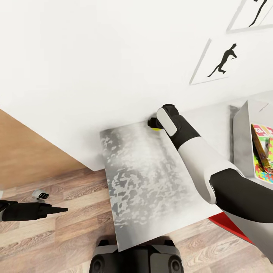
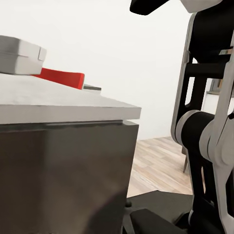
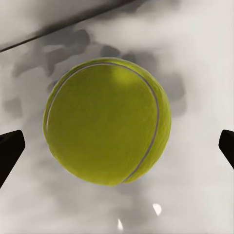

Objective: Put all the toys in the child's room - the three board games (two on the bed and one on the table), the two jigsaw puzzles on the table, and the tennis ball on the table - inside the toy box on the table in the child's room.

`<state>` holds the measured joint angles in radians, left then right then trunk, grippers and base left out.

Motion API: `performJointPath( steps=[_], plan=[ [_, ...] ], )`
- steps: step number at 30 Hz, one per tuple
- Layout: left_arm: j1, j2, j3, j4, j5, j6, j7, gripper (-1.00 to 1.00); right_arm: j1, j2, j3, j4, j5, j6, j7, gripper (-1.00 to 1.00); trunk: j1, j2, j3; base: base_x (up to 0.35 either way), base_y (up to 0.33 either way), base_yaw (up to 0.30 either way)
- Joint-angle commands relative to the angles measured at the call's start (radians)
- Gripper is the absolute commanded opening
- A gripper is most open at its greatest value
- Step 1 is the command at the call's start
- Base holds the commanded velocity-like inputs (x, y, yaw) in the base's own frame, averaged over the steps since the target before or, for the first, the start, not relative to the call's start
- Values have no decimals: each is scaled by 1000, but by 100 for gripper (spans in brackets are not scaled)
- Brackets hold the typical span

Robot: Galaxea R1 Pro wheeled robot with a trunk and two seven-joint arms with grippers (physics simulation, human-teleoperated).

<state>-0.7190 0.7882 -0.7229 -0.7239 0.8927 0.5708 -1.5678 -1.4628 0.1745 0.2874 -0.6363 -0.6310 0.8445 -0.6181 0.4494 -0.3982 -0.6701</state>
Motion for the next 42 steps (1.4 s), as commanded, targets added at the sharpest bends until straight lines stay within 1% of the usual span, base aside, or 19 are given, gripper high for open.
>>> performJointPath(
  steps=[1, 11, 22, 34, 42],
  plan=[
    [-2, 1, -7, 0, 6, 11, -3, 100, -1, 0, 2, 0, -9, 1, -9, 100, 1, -2, -1, 0, 0, 0],
    [-2, 1, -7, 0, 6, 11, -3, 100, -2, 0, 2, 0, -9, 1, -9, 100, 1, -2, -2, 0, 0, 0],
    [-2, 0, -7, 0, 6, 11, -3, 100, -2, 0, 2, -1, -9, 2, -9, 100, 1, -2, -13, 0, 0, 0],
    [-2, 0, -7, 0, 6, 9, -3, 100, -4, 0, 4, -3, -9, 3, -10, 100, 1, -2, -15, 0, 0, 0],
    [-2, -1, -7, 0, 6, 9, -3, 100, -25, 0, 3, -3, -10, 10, -9, 100, 1, -2, -15, 0, 0, 0]
  ],
)
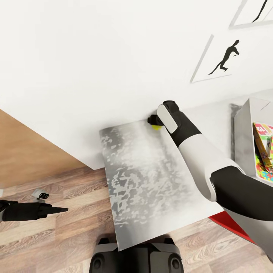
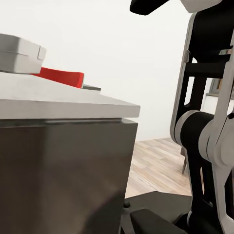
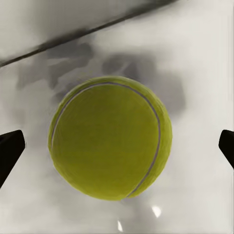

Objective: Put all the toys in the child's room - the three board games (two on the bed and one on the table), the two jigsaw puzzles on the table, and the tennis ball on the table - inside the toy box on the table in the child's room.

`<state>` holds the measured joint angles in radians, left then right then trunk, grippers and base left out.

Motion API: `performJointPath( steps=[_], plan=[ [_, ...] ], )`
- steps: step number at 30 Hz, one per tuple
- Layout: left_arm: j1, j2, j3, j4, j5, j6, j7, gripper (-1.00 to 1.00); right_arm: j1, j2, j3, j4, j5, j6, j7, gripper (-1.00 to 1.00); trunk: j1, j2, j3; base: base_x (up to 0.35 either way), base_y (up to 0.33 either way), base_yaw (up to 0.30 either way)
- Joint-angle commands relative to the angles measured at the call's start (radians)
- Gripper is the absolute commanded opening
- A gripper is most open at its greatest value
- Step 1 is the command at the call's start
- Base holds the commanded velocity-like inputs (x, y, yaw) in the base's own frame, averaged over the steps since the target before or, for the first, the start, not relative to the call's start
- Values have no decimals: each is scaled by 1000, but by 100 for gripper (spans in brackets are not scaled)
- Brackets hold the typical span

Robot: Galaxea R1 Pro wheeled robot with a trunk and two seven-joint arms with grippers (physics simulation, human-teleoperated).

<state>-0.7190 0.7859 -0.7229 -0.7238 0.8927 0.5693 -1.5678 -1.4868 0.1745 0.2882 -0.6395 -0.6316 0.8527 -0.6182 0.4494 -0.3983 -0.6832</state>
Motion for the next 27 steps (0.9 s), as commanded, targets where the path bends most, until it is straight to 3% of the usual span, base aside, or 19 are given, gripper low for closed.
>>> performJointPath(
  steps=[1, 27],
  plan=[
    [-2, 1, -7, 0, 6, 11, -3, 100, -3, 0, 2, 0, -9, 2, -9, 100, 1, -2, -1, 0, 0, 0],
    [-2, 2, -7, 0, 6, 10, -3, 100, -18, 0, -1, 5, -17, 4, -9, 100, 1, -2, -1, 0, 0, 0]
  ],
)
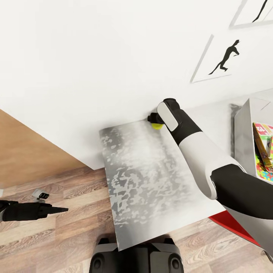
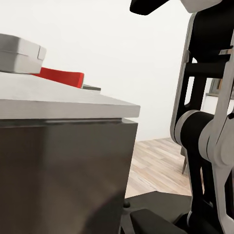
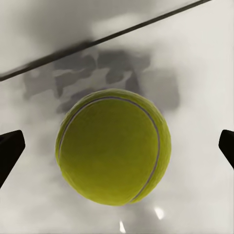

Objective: Put all the toys in the child's room - the three board games (two on the bed and one on the table), the two jigsaw puzzles on the table, and the tennis ball on the table - inside the toy box on the table in the child's room.

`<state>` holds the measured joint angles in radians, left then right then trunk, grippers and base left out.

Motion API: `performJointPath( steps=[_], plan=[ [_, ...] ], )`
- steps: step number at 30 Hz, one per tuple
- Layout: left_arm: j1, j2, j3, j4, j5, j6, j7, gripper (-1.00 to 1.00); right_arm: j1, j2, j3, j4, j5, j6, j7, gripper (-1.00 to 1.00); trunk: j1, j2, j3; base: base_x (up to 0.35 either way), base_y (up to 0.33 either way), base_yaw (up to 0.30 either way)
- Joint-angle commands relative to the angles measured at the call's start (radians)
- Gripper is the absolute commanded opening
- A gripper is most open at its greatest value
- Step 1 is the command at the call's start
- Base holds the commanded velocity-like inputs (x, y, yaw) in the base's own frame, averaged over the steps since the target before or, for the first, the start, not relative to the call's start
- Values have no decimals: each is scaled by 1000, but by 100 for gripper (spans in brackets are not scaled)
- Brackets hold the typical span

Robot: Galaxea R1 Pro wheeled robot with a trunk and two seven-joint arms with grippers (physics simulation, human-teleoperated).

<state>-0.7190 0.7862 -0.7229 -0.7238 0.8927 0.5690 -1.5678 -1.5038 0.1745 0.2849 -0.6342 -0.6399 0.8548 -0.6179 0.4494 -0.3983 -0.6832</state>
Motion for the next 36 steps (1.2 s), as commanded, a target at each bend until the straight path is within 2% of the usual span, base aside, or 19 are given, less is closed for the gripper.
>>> performJointPath(
  steps=[1, 36],
  plan=[
    [-2, 1, -7, 0, 6, 11, -3, 100, -1, 0, 2, 2, -9, 1, -9, 100, 1, -2, -1, 0, 0, 0],
    [-2, -1, -7, 0, 5, 9, -3, 100, -1, 0, 1, 40, -6, -8, -8, 100, 1, -2, -1, 0, 0, 0]
  ],
)
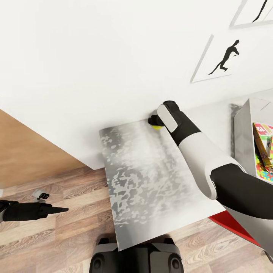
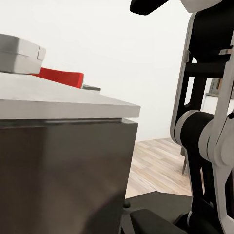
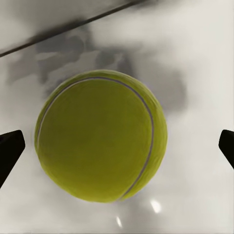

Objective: Put all the toys in the child's room - the three board games (two on the bed and one on the table), the two jigsaw puzzles on the table, and the tennis ball on the table - inside the toy box on the table in the child's room.

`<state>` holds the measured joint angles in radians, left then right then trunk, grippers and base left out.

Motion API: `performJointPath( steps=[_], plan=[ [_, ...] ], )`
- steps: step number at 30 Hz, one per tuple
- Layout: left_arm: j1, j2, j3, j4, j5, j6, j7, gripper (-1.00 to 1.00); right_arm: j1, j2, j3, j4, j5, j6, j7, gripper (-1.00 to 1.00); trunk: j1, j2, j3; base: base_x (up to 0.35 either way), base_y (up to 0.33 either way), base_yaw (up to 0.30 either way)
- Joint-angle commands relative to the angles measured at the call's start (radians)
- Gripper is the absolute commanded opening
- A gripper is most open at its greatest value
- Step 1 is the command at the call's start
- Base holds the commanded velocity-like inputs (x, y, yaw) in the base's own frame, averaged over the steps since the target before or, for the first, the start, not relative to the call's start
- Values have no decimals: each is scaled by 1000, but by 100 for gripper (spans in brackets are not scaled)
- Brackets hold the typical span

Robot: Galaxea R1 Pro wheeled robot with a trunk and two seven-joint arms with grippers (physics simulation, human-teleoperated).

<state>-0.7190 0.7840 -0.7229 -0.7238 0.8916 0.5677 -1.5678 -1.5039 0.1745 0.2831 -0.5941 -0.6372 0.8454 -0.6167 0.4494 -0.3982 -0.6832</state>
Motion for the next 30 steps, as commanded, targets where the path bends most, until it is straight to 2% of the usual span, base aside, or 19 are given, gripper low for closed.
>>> performJointPath(
  steps=[1, 11, 12, 30],
  plan=[
    [-2, 1, -7, 0, 6, 11, -3, 100, -1, 0, 2, 5, -8, 1, -9, 100, 1, -2, -1, 0, 0, 0],
    [-2, 1, -7, 0, 6, 10, -3, 100, -1, 0, 2, 14, -7, 0, -9, 100, 1, -2, -1, 0, 0, 0],
    [-2, 1, -7, 0, 7, 10, -3, 100, -1, 0, 2, 14, -7, 0, -9, -100, 1, -2, -1, 0, 0, 0],
    [-2, 1, -7, 0, 6, 9, -3, 100, -7, 0, 2, 14, -7, 1, -9, -100, 1, -2, -1, 0, 0, 0]
  ],
)
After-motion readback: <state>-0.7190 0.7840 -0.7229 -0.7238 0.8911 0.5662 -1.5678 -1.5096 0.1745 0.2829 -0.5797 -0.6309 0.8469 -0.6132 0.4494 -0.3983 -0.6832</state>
